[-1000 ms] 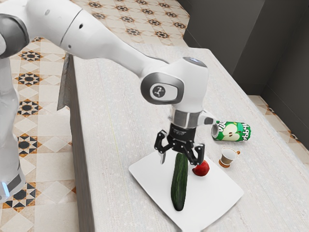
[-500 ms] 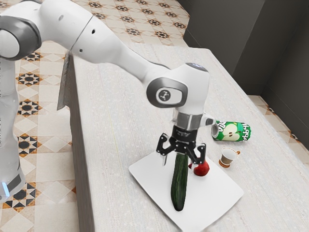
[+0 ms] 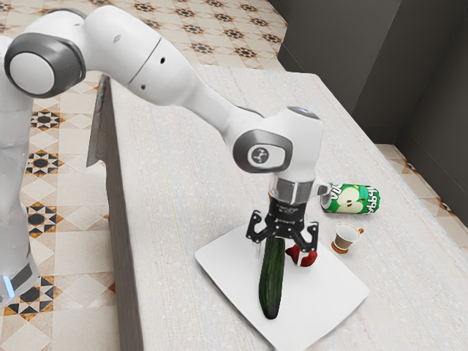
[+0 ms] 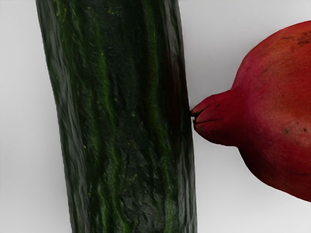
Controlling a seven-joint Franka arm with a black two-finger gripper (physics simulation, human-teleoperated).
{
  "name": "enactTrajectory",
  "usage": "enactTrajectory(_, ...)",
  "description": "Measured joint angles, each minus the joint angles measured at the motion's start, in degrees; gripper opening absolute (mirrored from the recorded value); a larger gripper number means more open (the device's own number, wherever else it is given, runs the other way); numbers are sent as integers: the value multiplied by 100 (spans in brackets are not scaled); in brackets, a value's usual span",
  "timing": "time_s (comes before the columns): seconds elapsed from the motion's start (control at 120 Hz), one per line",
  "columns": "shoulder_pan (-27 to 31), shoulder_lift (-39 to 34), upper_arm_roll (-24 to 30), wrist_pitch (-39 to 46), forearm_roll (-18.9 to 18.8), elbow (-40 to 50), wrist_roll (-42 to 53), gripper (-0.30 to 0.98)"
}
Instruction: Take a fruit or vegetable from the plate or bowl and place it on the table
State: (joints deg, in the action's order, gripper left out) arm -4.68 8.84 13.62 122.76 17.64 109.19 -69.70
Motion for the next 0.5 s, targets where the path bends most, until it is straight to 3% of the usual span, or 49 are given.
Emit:
enactTrajectory(0.117,-4,104,0,56,20,0,-35,67)
enactTrajectory(0.242,-3,135,0,91,31,0,-74,47)
enactTrajectory(0.358,-5,171,0,109,72,-1,-105,38)
enactTrajectory(0.433,-16,247,0,133,122,0,-122,36)
enactTrajectory(0.5,-35,274,1,162,154,-3,-141,44)
